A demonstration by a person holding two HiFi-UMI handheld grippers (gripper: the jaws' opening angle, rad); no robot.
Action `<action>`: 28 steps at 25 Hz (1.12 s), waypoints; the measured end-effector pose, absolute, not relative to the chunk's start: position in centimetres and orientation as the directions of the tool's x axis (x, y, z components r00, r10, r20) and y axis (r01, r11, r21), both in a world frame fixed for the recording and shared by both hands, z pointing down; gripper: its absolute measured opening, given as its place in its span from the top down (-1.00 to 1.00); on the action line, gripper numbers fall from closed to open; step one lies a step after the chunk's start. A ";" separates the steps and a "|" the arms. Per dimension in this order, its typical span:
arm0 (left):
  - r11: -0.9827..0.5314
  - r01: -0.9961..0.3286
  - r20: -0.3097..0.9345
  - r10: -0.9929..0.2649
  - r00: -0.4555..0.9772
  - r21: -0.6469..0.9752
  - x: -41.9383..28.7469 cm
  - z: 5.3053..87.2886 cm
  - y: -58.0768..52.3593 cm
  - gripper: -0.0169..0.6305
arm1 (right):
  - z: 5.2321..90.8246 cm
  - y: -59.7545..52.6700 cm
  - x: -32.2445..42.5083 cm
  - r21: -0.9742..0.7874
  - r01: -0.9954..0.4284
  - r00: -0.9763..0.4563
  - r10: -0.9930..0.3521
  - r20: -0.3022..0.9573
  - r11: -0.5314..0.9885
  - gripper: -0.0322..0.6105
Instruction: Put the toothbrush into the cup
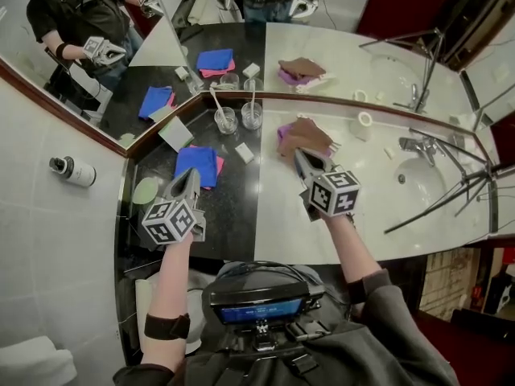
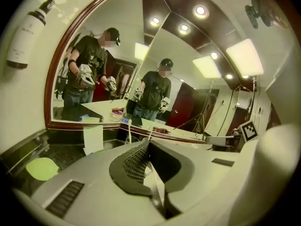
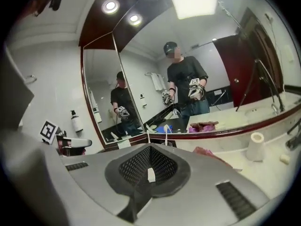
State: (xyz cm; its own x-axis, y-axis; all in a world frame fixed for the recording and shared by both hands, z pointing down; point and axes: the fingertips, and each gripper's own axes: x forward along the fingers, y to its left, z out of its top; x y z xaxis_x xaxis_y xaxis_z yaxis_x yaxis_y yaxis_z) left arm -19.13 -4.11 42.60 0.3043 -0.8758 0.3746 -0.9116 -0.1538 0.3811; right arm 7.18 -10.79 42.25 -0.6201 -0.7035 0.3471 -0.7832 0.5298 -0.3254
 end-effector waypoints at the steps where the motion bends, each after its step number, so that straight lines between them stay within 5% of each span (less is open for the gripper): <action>1: -0.147 -0.925 0.384 -0.878 0.286 0.351 -19.3 42.7 -4.2 0.95 | 42.3 -10.8 6.8 -0.273 -0.793 -0.609 -0.707 0.358 0.545 0.85; 8: -0.121 -0.992 0.386 -0.915 0.119 0.019 -20.4 42.7 -4.5 0.95 | 43.2 -11.0 5.0 0.066 -0.807 -0.511 -0.749 0.421 0.587 0.85; 28: -0.100 -0.992 0.426 -0.896 0.126 0.083 -20.3 45.6 -5.0 0.95 | 46.4 -12.8 3.7 -0.042 -0.811 -0.533 -0.708 0.463 0.583 0.79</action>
State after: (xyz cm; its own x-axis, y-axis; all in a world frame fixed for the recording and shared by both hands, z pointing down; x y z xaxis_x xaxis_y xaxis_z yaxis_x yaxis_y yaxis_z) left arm -20.33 -5.01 45.62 0.1259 -0.8960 0.4257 -0.9915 -0.0998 0.0833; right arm 3.65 -12.75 46.43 -0.5334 -0.7081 0.4627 -0.8111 0.5833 -0.0424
